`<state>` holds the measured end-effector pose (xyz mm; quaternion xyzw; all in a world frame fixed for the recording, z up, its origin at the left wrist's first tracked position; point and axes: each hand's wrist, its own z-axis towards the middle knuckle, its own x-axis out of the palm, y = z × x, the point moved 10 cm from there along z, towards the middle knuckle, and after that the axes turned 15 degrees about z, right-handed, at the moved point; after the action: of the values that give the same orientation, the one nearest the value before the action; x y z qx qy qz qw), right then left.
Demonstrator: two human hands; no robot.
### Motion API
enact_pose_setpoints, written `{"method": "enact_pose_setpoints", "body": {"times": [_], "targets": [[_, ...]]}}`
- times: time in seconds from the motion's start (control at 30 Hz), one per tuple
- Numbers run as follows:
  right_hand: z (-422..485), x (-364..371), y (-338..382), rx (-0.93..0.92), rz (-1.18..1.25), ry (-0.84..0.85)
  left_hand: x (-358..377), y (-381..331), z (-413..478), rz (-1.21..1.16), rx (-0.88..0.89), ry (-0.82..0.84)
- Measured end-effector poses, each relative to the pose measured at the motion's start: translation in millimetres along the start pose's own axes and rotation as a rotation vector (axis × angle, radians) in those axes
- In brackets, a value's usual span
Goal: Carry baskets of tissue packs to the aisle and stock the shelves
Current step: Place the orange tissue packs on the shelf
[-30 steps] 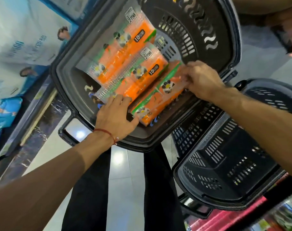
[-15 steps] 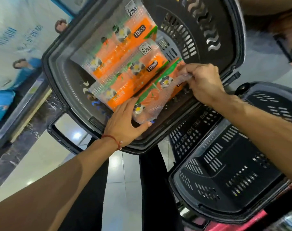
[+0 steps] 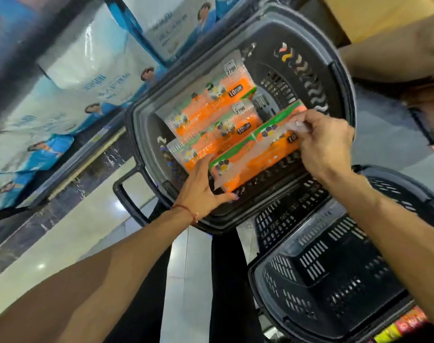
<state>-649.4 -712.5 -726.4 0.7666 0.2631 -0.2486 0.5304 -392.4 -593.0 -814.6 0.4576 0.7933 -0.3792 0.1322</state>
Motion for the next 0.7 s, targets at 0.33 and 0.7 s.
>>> {"method": "enact_pose_setpoints", "body": {"times": [0.33,0.7], "targets": [[19.1,-29.6,16.9,0.094,0.099,-0.126,-67.5,-41.7,-15.7,-0.064,0.134,-0.358],[26.3,33.3,-21.2,0.533,0.624,0.277,-115.7,-17.0,20.5,-0.286,-0.014,-0.457]]}}
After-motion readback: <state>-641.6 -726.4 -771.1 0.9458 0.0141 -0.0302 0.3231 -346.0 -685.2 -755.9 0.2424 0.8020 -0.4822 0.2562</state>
